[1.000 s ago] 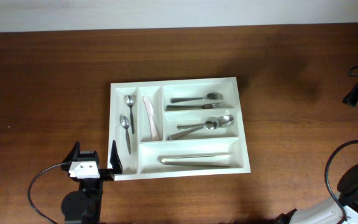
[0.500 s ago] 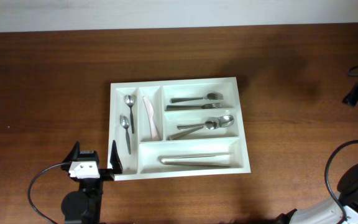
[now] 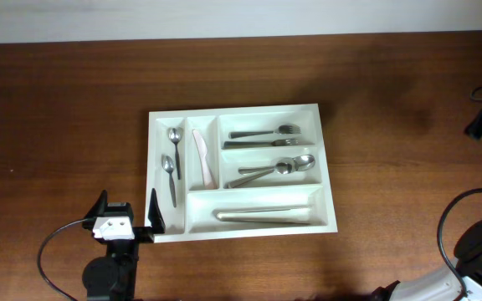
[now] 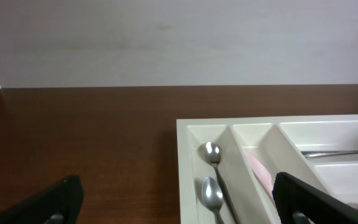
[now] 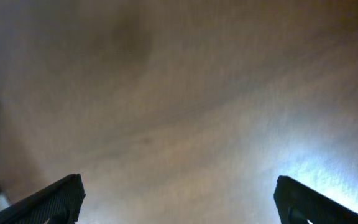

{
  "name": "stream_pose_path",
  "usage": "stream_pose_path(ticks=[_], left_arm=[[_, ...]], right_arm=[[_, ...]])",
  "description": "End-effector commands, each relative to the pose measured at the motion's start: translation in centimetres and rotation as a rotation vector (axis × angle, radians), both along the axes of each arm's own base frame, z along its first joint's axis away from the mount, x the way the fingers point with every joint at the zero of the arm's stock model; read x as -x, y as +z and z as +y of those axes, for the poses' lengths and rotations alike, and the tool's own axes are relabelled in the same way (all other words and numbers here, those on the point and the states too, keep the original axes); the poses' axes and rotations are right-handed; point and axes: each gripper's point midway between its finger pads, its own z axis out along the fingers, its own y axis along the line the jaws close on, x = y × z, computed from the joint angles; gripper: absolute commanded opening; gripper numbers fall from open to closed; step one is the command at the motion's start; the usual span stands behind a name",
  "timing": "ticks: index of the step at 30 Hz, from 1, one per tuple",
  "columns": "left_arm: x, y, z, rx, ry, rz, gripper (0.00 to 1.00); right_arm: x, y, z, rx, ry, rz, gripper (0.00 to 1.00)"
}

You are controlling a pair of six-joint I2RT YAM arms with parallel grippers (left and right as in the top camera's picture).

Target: Pack container

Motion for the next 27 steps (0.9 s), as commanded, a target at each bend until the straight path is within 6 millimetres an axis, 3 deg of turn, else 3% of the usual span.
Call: stream_pose_path(ticks=[1, 6, 11, 14, 19, 27], left_arm=[[0.0, -0.1, -0.1, -0.015, -0.009, -0.002, 0.99], [0.0, -0.1, -0.1, -0.014, -0.009, -0.002, 0.99], [0.0, -0.1, -0.1, -0.015, -0.009, -0.002, 0.99], [0.0, -0.1, -0.1, -0.014, -0.009, -0.002, 0.99], [0.0, -0.1, -0.1, -0.015, -0.009, -0.002, 0.99], [0.0, -0.1, -0.1, -0.014, -0.009, -0.002, 0.99]], right_arm=[[-2.1, 3.5, 0.1, 0.055, 0.03, -0.158, 0.99], [-5.5, 10.5, 1.1, 0.232, 0.102, -0.387, 0.99], [-6.9, 17.4, 5.5, 0.345, 0.202, -0.568, 0.99], [-6.5, 19.7, 8.5, 0.369, 0.251, -0.618, 0.99], [-4.5, 21.3, 12.1, 0.413, 0.301, -0.714, 0.99], [1.9, 20.5, 20.6, 0.46, 0.45, -0.961, 0.99]])
